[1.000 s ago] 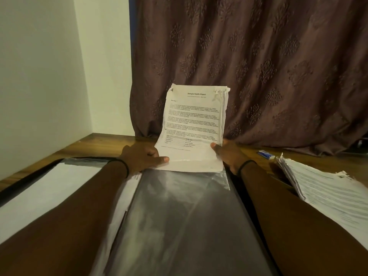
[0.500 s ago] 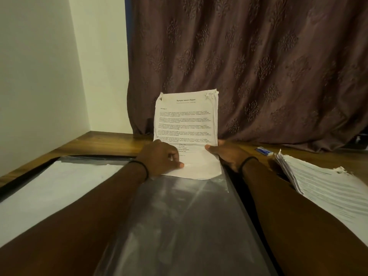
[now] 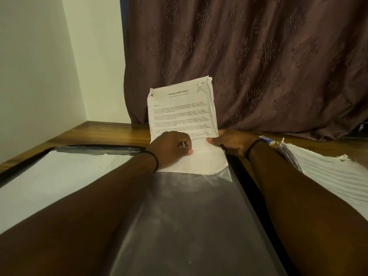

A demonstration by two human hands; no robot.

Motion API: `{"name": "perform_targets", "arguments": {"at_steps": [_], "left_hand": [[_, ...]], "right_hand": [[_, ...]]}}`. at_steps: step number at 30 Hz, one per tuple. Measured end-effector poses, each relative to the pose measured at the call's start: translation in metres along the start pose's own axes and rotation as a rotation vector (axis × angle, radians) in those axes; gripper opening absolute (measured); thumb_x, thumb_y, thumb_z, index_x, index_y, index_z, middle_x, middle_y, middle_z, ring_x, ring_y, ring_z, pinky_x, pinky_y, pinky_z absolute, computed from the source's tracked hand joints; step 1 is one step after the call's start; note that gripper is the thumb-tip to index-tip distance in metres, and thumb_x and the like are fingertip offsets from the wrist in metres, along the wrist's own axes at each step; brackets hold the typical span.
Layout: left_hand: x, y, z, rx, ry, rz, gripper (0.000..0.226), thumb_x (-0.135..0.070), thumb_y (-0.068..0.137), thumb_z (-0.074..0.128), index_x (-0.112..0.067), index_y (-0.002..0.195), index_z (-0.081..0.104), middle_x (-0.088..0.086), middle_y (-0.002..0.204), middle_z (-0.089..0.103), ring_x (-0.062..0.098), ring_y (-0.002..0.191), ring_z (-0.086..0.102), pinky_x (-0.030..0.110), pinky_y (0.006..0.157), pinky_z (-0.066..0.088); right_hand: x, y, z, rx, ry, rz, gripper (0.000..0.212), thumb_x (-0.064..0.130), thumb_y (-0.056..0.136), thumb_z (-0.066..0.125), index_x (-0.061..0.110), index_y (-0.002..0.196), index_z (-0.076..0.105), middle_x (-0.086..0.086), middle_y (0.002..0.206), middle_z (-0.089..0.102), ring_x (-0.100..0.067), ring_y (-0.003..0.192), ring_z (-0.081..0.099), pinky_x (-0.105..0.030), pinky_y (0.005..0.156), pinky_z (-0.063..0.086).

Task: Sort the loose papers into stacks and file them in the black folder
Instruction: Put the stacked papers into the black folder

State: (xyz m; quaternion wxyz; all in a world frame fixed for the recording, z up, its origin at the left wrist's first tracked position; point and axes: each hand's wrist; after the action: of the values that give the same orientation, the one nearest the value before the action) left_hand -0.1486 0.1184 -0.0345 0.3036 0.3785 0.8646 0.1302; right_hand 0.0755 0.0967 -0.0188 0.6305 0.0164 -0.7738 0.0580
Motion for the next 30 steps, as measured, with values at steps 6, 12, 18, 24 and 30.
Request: {"name": "perform_targets", "arguments": {"at_steps": [6,12,18,24,30], "left_hand": [[-0.006,0.002,0.006,0.023,0.001,0.012,0.011,-0.028,0.085,0.071,-0.018,0.080,0.068,-0.013,0.074,0.061,0.004,0.073,0.054,0.024,0.071,0.045],[-0.009,0.004,0.008,0.040,0.042,-0.013,0.015,-0.035,0.086,0.070,-0.022,0.080,0.067,-0.009,0.080,0.066,0.009,0.077,0.057,0.029,0.075,0.049],[-0.010,0.006,0.010,-0.041,0.050,-0.046,0.014,-0.032,0.087,0.070,-0.021,0.079,0.064,-0.009,0.085,0.064,0.013,0.083,0.058,0.028,0.078,0.047],[-0.009,0.004,0.012,-0.066,0.021,-0.023,0.012,-0.029,0.086,0.071,-0.019,0.083,0.067,-0.009,0.091,0.067,0.012,0.085,0.059,0.029,0.080,0.050],[-0.012,0.003,0.010,0.009,0.040,-0.017,0.011,-0.033,0.088,0.069,-0.024,0.081,0.065,-0.008,0.088,0.066,0.011,0.083,0.058,0.031,0.082,0.051]], "right_hand": [[0.000,0.006,-0.002,-0.018,-0.058,0.005,0.032,0.009,0.093,0.063,0.003,0.125,0.063,-0.010,0.120,0.068,-0.025,0.107,0.067,-0.033,0.094,0.054],[-0.009,0.020,0.011,-0.414,-0.133,0.006,0.031,0.009,0.091,0.067,-0.014,0.112,0.063,-0.023,0.114,0.068,-0.031,0.096,0.066,-0.045,0.091,0.053],[-0.004,0.007,-0.004,-0.189,-0.101,0.045,0.016,0.010,0.096,0.059,0.006,0.110,0.067,-0.010,0.111,0.072,-0.025,0.097,0.068,-0.032,0.084,0.057],[-0.002,-0.003,-0.016,-0.021,-0.155,0.102,0.023,0.013,0.096,0.059,0.016,0.117,0.067,-0.004,0.123,0.069,-0.028,0.113,0.057,-0.033,0.092,0.043],[0.000,-0.003,-0.004,-0.176,-0.108,0.093,0.019,0.024,0.093,0.063,0.017,0.109,0.070,-0.005,0.103,0.074,-0.019,0.085,0.059,-0.025,0.070,0.042]]}}
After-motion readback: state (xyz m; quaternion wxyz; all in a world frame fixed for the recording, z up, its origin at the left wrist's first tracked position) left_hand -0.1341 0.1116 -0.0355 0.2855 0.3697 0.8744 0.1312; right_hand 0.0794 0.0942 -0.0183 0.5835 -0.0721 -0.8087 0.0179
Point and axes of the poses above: each hand's wrist, its own y-axis towards the middle knuckle, its own z-axis out of the palm, x = y × z
